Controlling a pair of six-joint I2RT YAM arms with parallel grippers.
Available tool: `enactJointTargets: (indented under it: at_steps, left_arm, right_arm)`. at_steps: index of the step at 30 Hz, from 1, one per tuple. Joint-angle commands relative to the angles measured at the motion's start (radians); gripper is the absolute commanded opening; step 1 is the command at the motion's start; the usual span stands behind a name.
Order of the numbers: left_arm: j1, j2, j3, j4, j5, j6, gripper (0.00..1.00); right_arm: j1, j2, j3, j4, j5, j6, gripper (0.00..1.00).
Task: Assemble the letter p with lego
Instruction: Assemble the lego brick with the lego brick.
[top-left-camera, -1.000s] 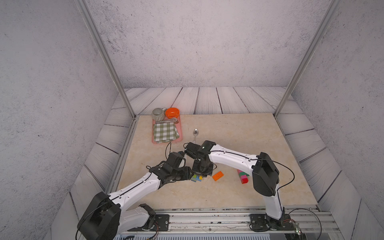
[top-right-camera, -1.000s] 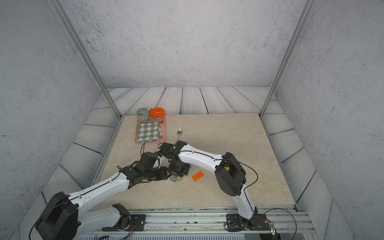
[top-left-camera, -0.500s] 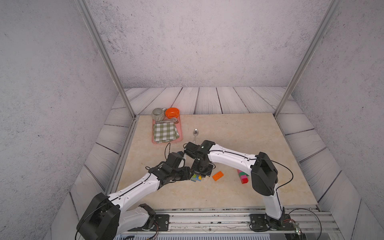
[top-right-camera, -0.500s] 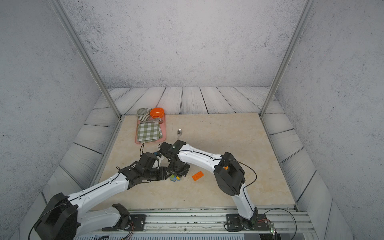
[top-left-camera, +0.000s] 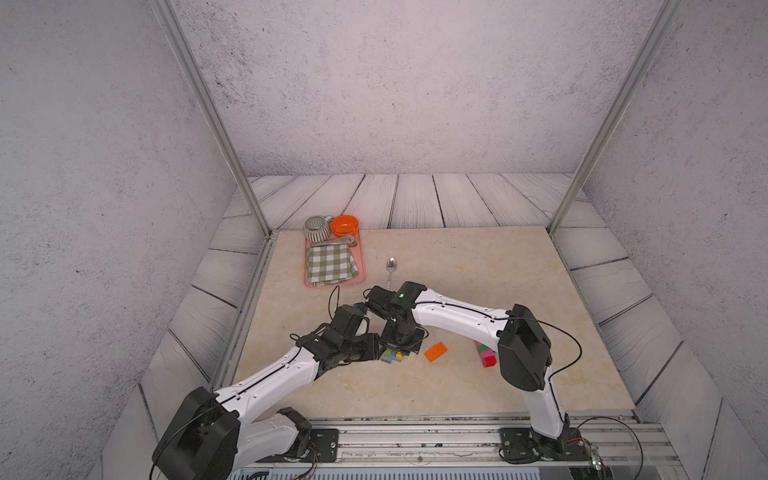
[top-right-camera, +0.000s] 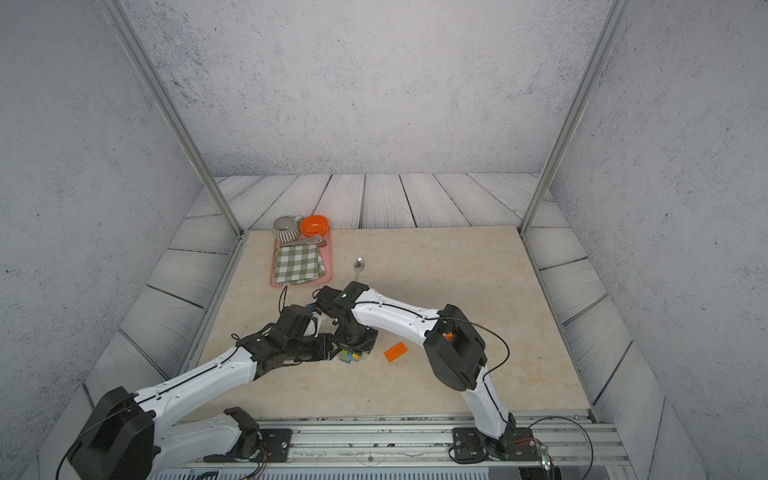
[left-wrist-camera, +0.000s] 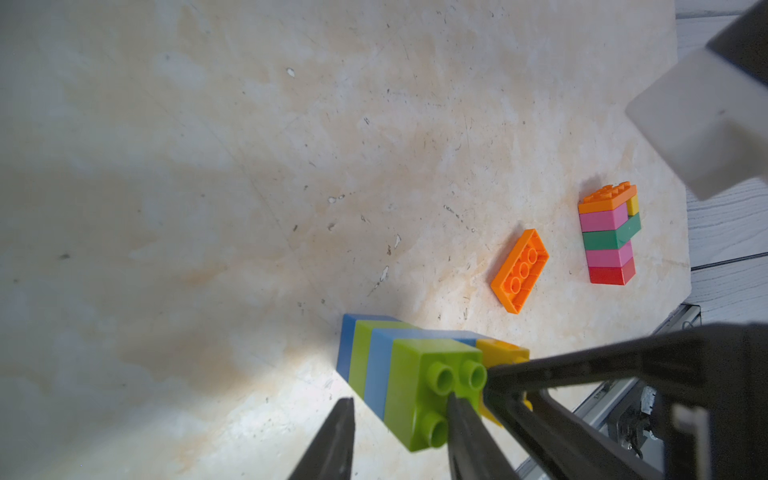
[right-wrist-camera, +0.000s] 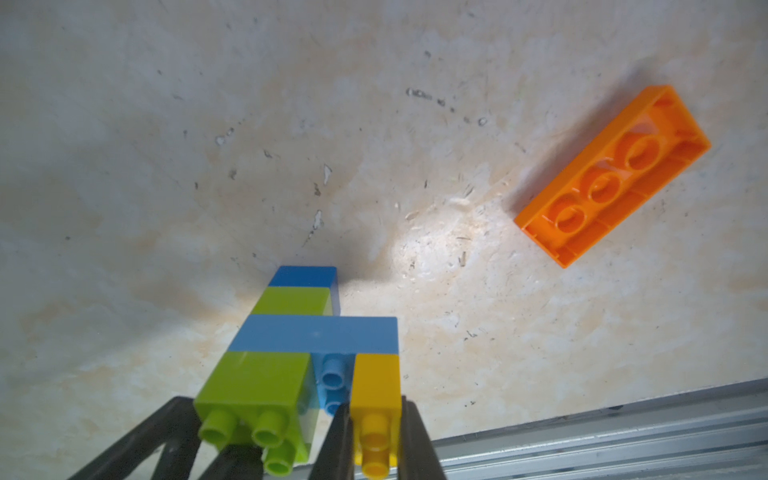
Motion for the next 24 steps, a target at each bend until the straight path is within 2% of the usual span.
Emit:
enactJointTargets:
  at_steps: [1,9,17,19,22,24]
  left_arm:
    - [0.026,0.022,-0.047,-0.183,-0.103,0.022,0.40]
    - [0.025,0.028,-0.035,-0.186,-0.100,0.022,0.40]
    - [0.026,0.035,-0.018,-0.190,-0.090,0.020,0.40]
    - [0.025,0.038,-0.011,-0.194,-0.088,0.022,0.40]
    - [0.026,0.032,0.003,-0.202,-0.071,0.022,0.40]
    - [0.026,0.017,0.018,-0.208,-0.053,0.021,0.43]
  right_arm:
    - [0.001,0.033,-0.018,-0.082,0.071,-0.021,0.03]
    - [-0.001,-0.048,0.049,-0.098,0.114,-0.082,0.49]
    - [0.000,-0.112,0.042,-0.091,0.112,-0.129,0.51]
    - [-0.001,-0.157,-0.003,-0.055,0.131,-0.145,0.61]
    - [-0.001,-0.252,-0.098,0.022,0.195,-0.201,0.83]
    - [-0.001,-0.318,-0.171,0.070,0.256,-0.240,0.93]
